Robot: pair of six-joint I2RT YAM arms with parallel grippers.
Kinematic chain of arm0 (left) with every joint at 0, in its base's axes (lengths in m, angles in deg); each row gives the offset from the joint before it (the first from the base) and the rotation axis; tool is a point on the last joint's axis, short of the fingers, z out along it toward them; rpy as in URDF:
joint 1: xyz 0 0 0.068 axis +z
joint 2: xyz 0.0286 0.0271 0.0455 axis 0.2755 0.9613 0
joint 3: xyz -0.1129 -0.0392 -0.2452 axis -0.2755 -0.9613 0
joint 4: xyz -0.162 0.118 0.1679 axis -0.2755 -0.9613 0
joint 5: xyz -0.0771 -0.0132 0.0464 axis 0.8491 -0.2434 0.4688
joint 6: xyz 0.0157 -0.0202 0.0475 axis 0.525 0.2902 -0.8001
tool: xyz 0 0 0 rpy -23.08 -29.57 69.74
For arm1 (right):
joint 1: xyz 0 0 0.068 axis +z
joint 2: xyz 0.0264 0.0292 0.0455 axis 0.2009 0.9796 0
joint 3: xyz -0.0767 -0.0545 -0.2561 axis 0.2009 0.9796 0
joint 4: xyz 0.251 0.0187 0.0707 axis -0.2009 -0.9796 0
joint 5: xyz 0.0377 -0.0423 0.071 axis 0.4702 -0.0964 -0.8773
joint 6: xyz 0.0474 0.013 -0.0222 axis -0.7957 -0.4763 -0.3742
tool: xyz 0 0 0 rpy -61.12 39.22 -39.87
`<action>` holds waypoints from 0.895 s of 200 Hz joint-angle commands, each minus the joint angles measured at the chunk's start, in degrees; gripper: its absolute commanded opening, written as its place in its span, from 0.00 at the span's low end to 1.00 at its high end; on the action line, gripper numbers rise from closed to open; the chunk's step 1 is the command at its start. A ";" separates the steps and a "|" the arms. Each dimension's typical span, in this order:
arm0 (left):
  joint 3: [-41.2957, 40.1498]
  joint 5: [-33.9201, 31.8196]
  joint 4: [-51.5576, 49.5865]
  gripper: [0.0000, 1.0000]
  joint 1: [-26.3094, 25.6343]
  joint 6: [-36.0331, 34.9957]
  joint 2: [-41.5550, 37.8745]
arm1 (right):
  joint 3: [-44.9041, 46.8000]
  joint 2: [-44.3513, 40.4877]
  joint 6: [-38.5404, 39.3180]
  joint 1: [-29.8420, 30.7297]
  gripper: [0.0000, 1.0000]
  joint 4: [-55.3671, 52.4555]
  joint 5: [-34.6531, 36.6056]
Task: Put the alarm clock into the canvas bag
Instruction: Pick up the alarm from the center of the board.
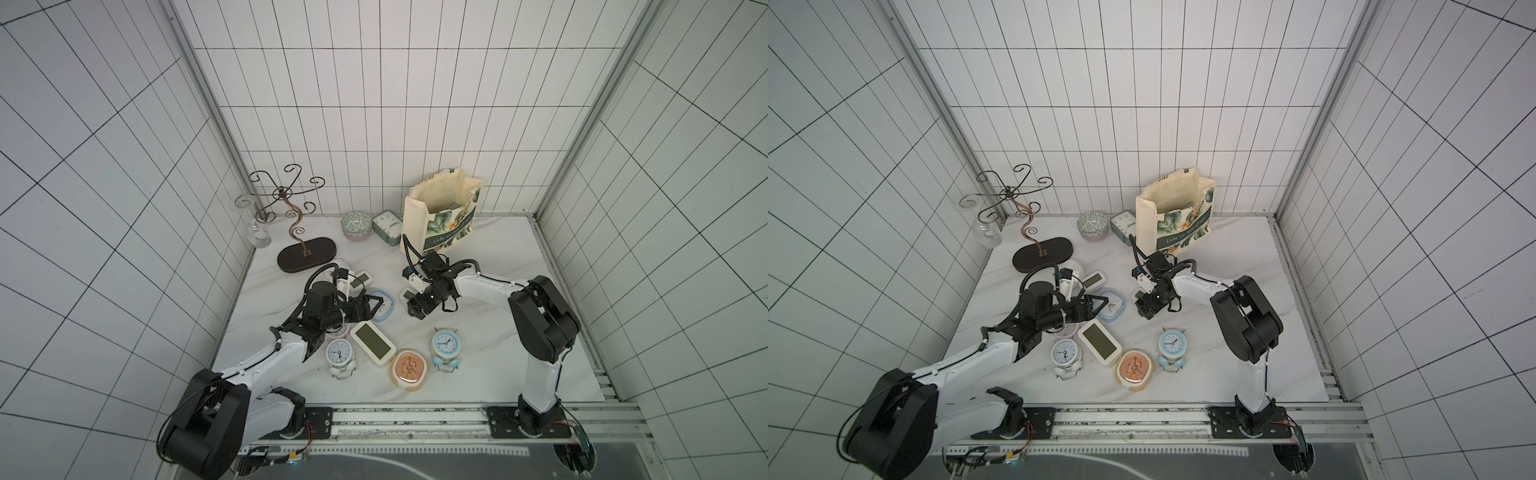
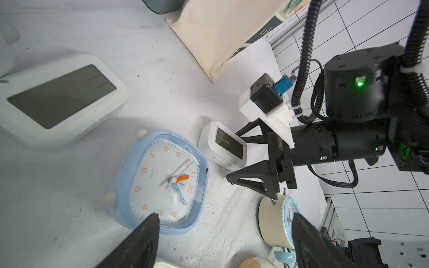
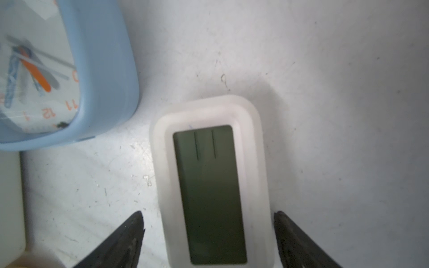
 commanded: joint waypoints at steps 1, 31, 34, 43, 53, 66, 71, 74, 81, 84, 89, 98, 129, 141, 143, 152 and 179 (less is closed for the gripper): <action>1.67 0.97 2.17 0.86 0.20 -0.72 0.41 | -3.93 1.48 1.53 0.80 0.83 -0.37 1.93; 1.61 1.24 2.37 0.85 0.20 -0.74 0.04 | -4.67 1.63 1.80 0.98 0.64 -0.06 1.03; 1.63 1.18 2.37 0.85 0.20 -0.72 -0.06 | -4.67 1.47 1.80 0.99 0.62 -0.06 0.91; 1.60 1.14 2.28 0.85 0.20 -0.77 -0.28 | -4.51 0.79 1.80 0.99 0.56 -0.06 0.48; 1.65 1.00 2.19 0.85 0.18 -0.76 -0.54 | -4.04 -0.45 1.44 0.99 0.50 0.18 0.18; 1.84 1.05 2.11 0.84 0.20 -0.64 -0.80 | -3.09 -2.68 0.44 0.99 0.44 1.10 -1.02; 1.98 1.21 2.11 0.84 0.20 -0.60 -0.98 | -2.73 -3.75 0.26 0.95 0.42 1.17 -1.90; 2.10 1.23 1.98 0.84 0.20 -0.60 -1.05 | -2.54 -4.43 0.15 0.99 0.41 1.20 -2.39; 2.42 1.32 1.68 0.84 0.20 -0.59 -1.25 | -2.31 -6.21 -0.53 0.99 0.40 1.25 -2.72; 2.51 1.32 1.52 0.84 0.20 -0.54 -1.40 | -2.26 -7.02 -0.79 0.99 0.40 1.18 -2.66; 2.70 1.26 1.41 0.83 0.20 -0.34 -1.68 | -2.15 -8.53 -1.21 0.91 0.40 1.26 -2.70; 2.95 1.24 1.49 0.83 0.20 0.09 -2.20 | -2.12 -11.58 -1.90 0.83 0.40 1.20 -2.96; 4.29 0.59 2.82 0.83 -0.05 2.04 -4.13 | -4.74 -21.76 -5.54 -0.97 0.40 1.36 -3.33; 5.70 0.02 2.73 0.82 -0.27 2.39 -4.27 | -6.89 -24.43 -7.28 -2.75 0.41 1.41 -3.34; 6.01 -0.03 2.72 0.82 -0.31 2.46 -4.25 | -7.29 -24.74 -7.57 -3.13 0.41 1.47 -3.38; 7.18 -0.17 2.79 0.82 -0.57 2.28 -4.20 | -9.45 -25.89 -8.55 -5.04 0.41 1.73 -3.80; 10.96 0.09 5.52 0.82 -1.29 1.76 -3.77 | -16.64 -25.21 -13.45 -12.27 0.41 4.68 -4.35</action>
